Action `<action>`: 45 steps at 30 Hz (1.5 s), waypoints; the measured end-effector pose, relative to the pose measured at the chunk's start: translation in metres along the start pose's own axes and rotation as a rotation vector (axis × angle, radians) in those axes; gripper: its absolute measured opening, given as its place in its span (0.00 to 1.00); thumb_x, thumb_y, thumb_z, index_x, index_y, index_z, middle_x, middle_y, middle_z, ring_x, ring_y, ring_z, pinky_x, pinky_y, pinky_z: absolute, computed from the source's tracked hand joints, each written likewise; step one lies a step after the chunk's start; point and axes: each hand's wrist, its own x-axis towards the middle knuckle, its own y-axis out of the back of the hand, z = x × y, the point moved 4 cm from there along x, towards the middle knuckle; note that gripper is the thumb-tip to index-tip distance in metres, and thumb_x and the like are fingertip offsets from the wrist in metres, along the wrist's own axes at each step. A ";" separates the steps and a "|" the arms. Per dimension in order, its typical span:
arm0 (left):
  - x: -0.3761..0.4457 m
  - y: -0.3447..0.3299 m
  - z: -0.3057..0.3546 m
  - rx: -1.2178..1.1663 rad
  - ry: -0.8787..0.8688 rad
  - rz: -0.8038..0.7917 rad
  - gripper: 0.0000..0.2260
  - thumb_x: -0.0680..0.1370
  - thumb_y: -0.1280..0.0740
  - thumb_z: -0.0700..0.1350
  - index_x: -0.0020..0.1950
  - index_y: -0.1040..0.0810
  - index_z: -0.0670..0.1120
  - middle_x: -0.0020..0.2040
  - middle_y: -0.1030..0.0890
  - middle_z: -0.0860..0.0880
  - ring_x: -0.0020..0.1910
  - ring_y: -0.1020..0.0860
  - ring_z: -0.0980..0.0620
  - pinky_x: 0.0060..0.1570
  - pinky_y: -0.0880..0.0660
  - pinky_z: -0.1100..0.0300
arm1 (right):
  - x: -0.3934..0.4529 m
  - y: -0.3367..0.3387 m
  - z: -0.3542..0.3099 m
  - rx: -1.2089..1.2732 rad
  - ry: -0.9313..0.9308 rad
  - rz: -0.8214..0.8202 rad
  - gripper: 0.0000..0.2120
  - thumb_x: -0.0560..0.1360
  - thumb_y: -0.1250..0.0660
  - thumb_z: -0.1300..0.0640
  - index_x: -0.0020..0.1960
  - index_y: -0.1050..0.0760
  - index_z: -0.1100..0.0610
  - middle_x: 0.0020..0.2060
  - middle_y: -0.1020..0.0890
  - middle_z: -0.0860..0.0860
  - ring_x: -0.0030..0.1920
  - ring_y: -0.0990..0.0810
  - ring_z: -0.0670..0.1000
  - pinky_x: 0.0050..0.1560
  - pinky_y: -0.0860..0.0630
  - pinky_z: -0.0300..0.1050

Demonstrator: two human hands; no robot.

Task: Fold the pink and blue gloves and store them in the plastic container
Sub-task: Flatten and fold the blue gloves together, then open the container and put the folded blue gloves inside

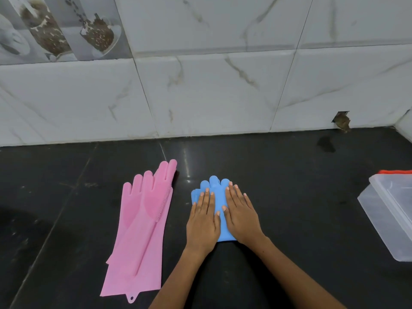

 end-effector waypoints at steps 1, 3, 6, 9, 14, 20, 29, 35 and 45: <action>0.000 0.000 0.000 -0.003 -0.003 -0.002 0.25 0.82 0.53 0.51 0.77 0.57 0.48 0.77 0.59 0.53 0.76 0.60 0.56 0.74 0.62 0.59 | 0.000 0.000 0.000 0.006 -0.004 0.001 0.27 0.81 0.54 0.50 0.76 0.56 0.57 0.77 0.53 0.51 0.76 0.57 0.47 0.73 0.61 0.43; 0.000 0.001 0.001 0.009 -0.011 -0.009 0.25 0.82 0.53 0.52 0.77 0.58 0.47 0.77 0.59 0.52 0.77 0.59 0.55 0.74 0.62 0.58 | -0.001 0.001 0.000 0.011 -0.011 -0.012 0.27 0.81 0.54 0.50 0.76 0.57 0.57 0.77 0.54 0.51 0.76 0.58 0.48 0.73 0.61 0.43; 0.000 0.006 0.005 0.082 -0.018 -0.026 0.25 0.83 0.55 0.52 0.77 0.58 0.46 0.78 0.57 0.49 0.77 0.58 0.53 0.74 0.63 0.58 | -0.002 0.005 0.000 -0.001 -0.001 -0.061 0.26 0.82 0.55 0.50 0.76 0.59 0.56 0.77 0.55 0.51 0.77 0.58 0.49 0.74 0.61 0.45; 0.003 0.018 0.013 0.150 -0.076 -0.020 0.24 0.83 0.54 0.50 0.77 0.54 0.44 0.79 0.52 0.46 0.78 0.54 0.50 0.73 0.64 0.57 | -0.003 0.024 -0.001 0.111 -0.019 -0.008 0.25 0.82 0.53 0.52 0.76 0.54 0.56 0.77 0.49 0.50 0.77 0.51 0.48 0.75 0.52 0.44; 0.004 0.036 0.054 0.031 -0.342 -0.006 0.20 0.81 0.48 0.38 0.74 0.38 0.44 0.77 0.40 0.44 0.77 0.45 0.48 0.74 0.57 0.58 | -0.029 0.084 0.022 0.247 -0.197 0.331 0.19 0.80 0.41 0.58 0.69 0.32 0.61 0.68 0.28 0.55 0.68 0.29 0.53 0.67 0.32 0.47; -0.012 0.027 0.140 -0.018 -0.629 0.004 0.17 0.73 0.38 0.30 0.60 0.21 0.40 0.68 0.27 0.40 0.70 0.31 0.41 0.72 0.42 0.50 | -0.094 0.140 0.100 -0.128 -0.492 0.392 0.20 0.77 0.38 0.59 0.69 0.33 0.59 0.72 0.34 0.59 0.73 0.37 0.58 0.72 0.41 0.57; -0.026 -0.019 0.239 -0.067 -0.681 -0.015 0.10 0.77 0.34 0.38 0.56 0.18 0.43 0.67 0.25 0.41 0.71 0.32 0.43 0.72 0.42 0.50 | -0.149 0.170 0.207 -0.374 -0.811 0.218 0.29 0.78 0.39 0.60 0.74 0.48 0.62 0.74 0.47 0.67 0.75 0.48 0.65 0.74 0.54 0.62; -0.033 -0.023 0.266 -0.146 -0.507 0.067 0.14 0.80 0.38 0.44 0.64 0.24 0.44 0.71 0.30 0.44 0.74 0.37 0.47 0.74 0.43 0.50 | -0.164 0.168 0.213 -0.231 -0.431 0.229 0.30 0.76 0.37 0.64 0.74 0.48 0.64 0.74 0.40 0.61 0.74 0.41 0.60 0.74 0.45 0.55; -0.022 -0.008 0.288 -0.023 -0.202 0.126 0.24 0.82 0.48 0.49 0.77 0.48 0.46 0.79 0.54 0.45 0.78 0.57 0.48 0.76 0.57 0.52 | -0.180 0.182 0.218 0.131 0.250 0.109 0.30 0.69 0.42 0.74 0.68 0.30 0.53 0.69 0.28 0.47 0.73 0.36 0.49 0.75 0.51 0.52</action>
